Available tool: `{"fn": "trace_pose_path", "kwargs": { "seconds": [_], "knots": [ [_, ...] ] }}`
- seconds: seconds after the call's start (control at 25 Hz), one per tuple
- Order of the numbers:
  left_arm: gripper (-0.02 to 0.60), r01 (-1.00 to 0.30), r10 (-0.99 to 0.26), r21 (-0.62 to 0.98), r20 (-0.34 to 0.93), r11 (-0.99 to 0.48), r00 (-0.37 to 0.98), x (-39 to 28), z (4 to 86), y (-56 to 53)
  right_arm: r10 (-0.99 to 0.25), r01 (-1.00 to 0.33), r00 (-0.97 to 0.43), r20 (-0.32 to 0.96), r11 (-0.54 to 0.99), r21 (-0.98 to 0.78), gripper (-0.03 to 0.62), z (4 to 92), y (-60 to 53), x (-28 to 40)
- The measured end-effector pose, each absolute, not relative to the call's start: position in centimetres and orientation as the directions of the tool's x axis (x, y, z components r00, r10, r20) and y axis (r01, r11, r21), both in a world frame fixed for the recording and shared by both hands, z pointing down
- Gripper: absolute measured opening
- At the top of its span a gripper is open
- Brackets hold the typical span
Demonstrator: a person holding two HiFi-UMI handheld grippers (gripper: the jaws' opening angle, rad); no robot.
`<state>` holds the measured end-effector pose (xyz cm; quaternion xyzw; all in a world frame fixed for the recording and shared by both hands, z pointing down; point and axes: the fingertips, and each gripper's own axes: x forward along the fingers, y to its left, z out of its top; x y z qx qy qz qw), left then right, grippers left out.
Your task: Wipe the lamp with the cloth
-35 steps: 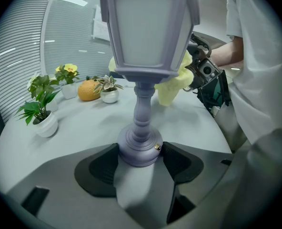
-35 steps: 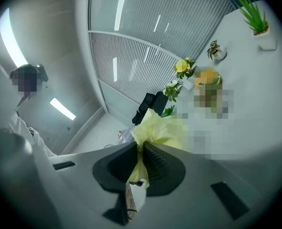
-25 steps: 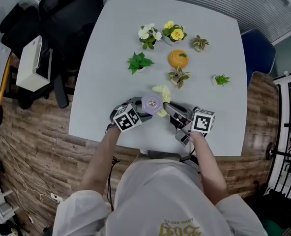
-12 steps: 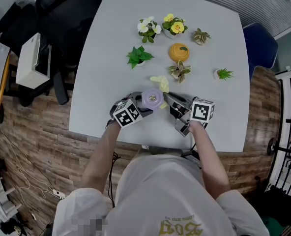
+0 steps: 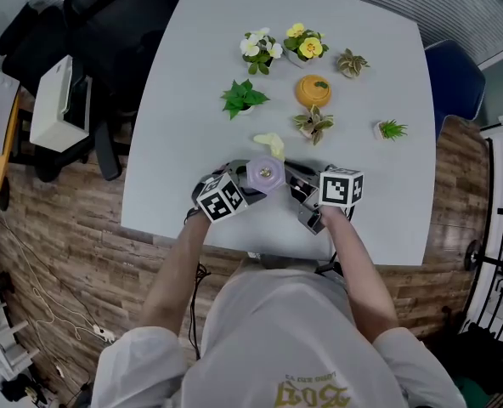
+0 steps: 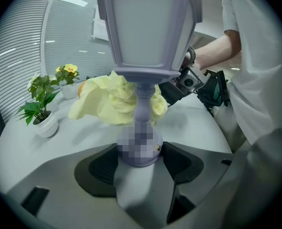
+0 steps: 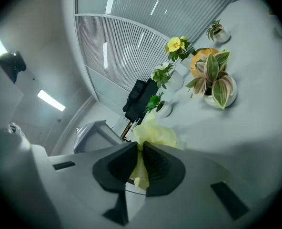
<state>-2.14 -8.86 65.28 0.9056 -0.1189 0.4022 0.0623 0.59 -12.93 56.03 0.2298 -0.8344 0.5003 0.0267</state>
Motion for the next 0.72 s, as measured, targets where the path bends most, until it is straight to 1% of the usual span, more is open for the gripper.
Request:
{"fn": "trace_pose_path", "kwargs": {
  "seconds": [0.24,0.44,0.72],
  "knots": [
    [0.298,-0.266,-0.167,0.015,0.744,-0.964,0.647,-2.1,65.4,-8.9,-0.329,-0.461,-0.880,0.343,0.411,-0.787,0.049,57.4,-13.4,0.2],
    [0.298,-0.266,-0.166,0.016,0.745,-0.964,0.647,-2.1,65.4,-8.8,-0.288,-0.570,-0.821,0.492,0.448,-0.689,0.049,59.8,-13.2,0.4],
    [0.298,-0.264,-0.166,0.015,0.744,-0.964,0.648,-2.1,65.4,-8.9,-0.270,-0.590,-0.805,0.527,0.453,-0.668,0.049,60.9,-13.8,-0.1]
  ]
}}
